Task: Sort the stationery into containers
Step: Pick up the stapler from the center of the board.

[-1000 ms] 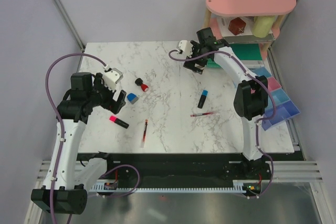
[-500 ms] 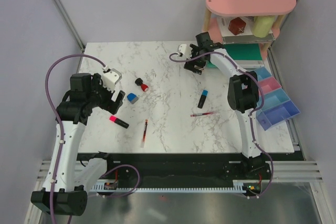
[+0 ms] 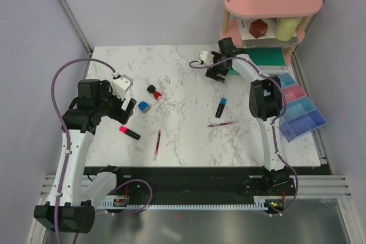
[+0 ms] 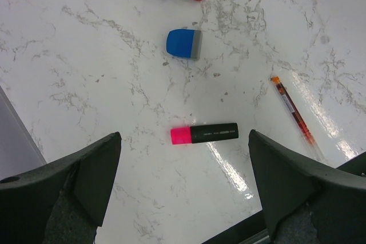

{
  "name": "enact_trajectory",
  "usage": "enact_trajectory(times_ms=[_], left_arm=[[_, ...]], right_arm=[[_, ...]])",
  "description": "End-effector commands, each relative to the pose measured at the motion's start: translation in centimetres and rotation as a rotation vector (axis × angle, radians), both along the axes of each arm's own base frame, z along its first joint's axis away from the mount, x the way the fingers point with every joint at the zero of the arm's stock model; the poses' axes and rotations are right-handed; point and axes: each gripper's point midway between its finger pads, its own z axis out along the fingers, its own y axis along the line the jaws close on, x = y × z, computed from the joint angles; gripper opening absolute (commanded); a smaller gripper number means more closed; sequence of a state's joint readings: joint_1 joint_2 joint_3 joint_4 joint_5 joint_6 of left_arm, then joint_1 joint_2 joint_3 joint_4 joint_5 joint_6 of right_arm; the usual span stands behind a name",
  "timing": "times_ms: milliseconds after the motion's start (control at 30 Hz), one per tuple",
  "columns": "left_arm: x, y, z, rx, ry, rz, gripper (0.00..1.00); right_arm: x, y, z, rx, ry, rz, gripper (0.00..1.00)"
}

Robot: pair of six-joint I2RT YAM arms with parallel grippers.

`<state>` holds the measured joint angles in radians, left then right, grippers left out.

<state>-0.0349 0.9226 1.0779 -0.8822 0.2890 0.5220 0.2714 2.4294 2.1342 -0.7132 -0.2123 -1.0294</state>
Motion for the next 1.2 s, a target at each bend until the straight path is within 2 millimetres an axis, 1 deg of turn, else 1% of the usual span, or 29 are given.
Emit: enact_trajectory(times_ms=[0, 133, 233, 267, 333, 367, 433, 500, 533, 567, 633, 667, 700, 733, 800, 833, 867, 900, 933, 1000, 1033, 1067, 1100, 1133, 1167], left_arm=[[0.7, 0.2, 1.1, 0.026, -0.038, -0.011, 0.99], [0.9, 0.3, 1.1, 0.026, -0.035, -0.007, 0.98], [1.0, 0.2, 0.9, 0.020, -0.029, -0.005, 0.98], [1.0, 0.2, 0.9, 0.020, -0.029, -0.005, 0.98], [1.0, 0.2, 0.9, 0.019, -0.029, -0.005, 0.98], [1.0, 0.2, 0.7, 0.022, -0.025, -0.005, 0.98], [1.0, 0.3, 0.7, 0.025, -0.025, -0.004, 0.98], [1.0, 0.3, 0.8, 0.025, -0.027, -0.004, 0.98], [1.0, 0.3, 0.8, 0.025, -0.030, -0.004, 0.98], [1.0, 0.3, 0.9, 0.025, -0.032, -0.006, 0.98], [0.9, 0.3, 1.0, 0.025, -0.038, -0.006, 0.98], [0.8, 0.2, 1.1, 0.022, -0.041, -0.008, 0.98], [0.7, 0.3, 1.1, 0.025, -0.042, -0.008, 0.98], [0.6, 0.2, 0.9, 0.025, -0.041, -0.010, 0.98], [0.4, -0.1, 0.7, 0.013, -0.038, -0.026, 0.98], [0.3, -0.2, 0.5, 0.010, -0.035, -0.036, 0.98], [0.1, -0.8, 0.4, -0.009, -0.032, -0.062, 0.98], [-0.2, -1.1, -0.2, -0.019, -0.015, -0.079, 0.98], [-0.3, -1.4, -0.4, -0.023, -0.013, -0.105, 0.98], [-0.9, -2.4, -0.9, -0.058, 0.006, -0.156, 0.99], [-1.0, -2.7, -0.9, -0.067, 0.010, -0.175, 0.99], [-1.6, -3.5, -0.9, -0.100, 0.030, -0.216, 0.99], [-1.8, -3.9, -0.7, -0.116, 0.034, -0.237, 0.99], [-2.0, -4.3, -0.5, -0.131, 0.034, -0.258, 0.99], [-2.3, -5.0, -0.2, -0.161, 0.040, -0.285, 0.99]], right_arm=[[0.3, 1.3, -0.5, 0.014, -0.013, 0.077, 0.89], [-0.1, 1.7, -1.0, 0.012, 0.002, 0.098, 0.85], [-0.7, 1.8, -1.6, 0.017, 0.028, 0.101, 0.80], [-1.1, 1.9, -2.0, 0.019, 0.044, 0.102, 0.75], [-1.7, 2.1, -2.3, 0.020, 0.060, 0.108, 0.69], [-2.2, 2.1, -2.8, 0.016, 0.074, 0.109, 0.60], [-2.8, 2.2, -3.0, 0.016, 0.094, 0.109, 0.54], [-3.8, 2.4, -3.7, 0.016, 0.132, 0.111, 0.45], [-4.1, 2.4, -3.6, 0.016, 0.137, 0.112, 0.40], [-4.7, 2.4, -3.9, 0.009, 0.156, 0.112, 0.28], [-5.3, 2.6, -3.6, 0.013, 0.170, 0.103, 0.18], [-5.8, 2.7, -3.6, 0.013, 0.187, 0.101, 0.17], [-6.0, 2.8, -3.3, 0.019, 0.191, 0.098, 0.14], [-6.2, 3.1, -2.5, 0.035, 0.193, 0.077, 0.10], [-6.5, 3.2, -1.6, 0.058, 0.198, 0.046, 0.06], [-6.6, 3.4, -0.5, 0.086, 0.197, 0.017, 0.04], [-6.7, 3.3, 0.1, 0.102, 0.198, -0.007, 0.02], [-6.9, 3.5, 0.7, 0.116, 0.199, -0.020, 0.01], [-6.9, 3.6, 2.1, 0.137, 0.184, -0.033, 0.00], [-7.7, 3.5, 3.1, 0.175, 0.206, -0.088, 0.00], [-8.0, 3.6, 4.8, 0.204, 0.194, -0.103, 0.00], [-8.7, 3.4, 5.2, 0.239, 0.225, -0.136, 0.00], [-9.1, 3.4, 5.8, 0.262, 0.238, -0.156, 0.00], [-9.5, 3.3, 7.5, 0.290, 0.225, -0.174, 0.00], [-10.1, 2.7, 7.6, 0.305, 0.250, -0.207, 0.00]])
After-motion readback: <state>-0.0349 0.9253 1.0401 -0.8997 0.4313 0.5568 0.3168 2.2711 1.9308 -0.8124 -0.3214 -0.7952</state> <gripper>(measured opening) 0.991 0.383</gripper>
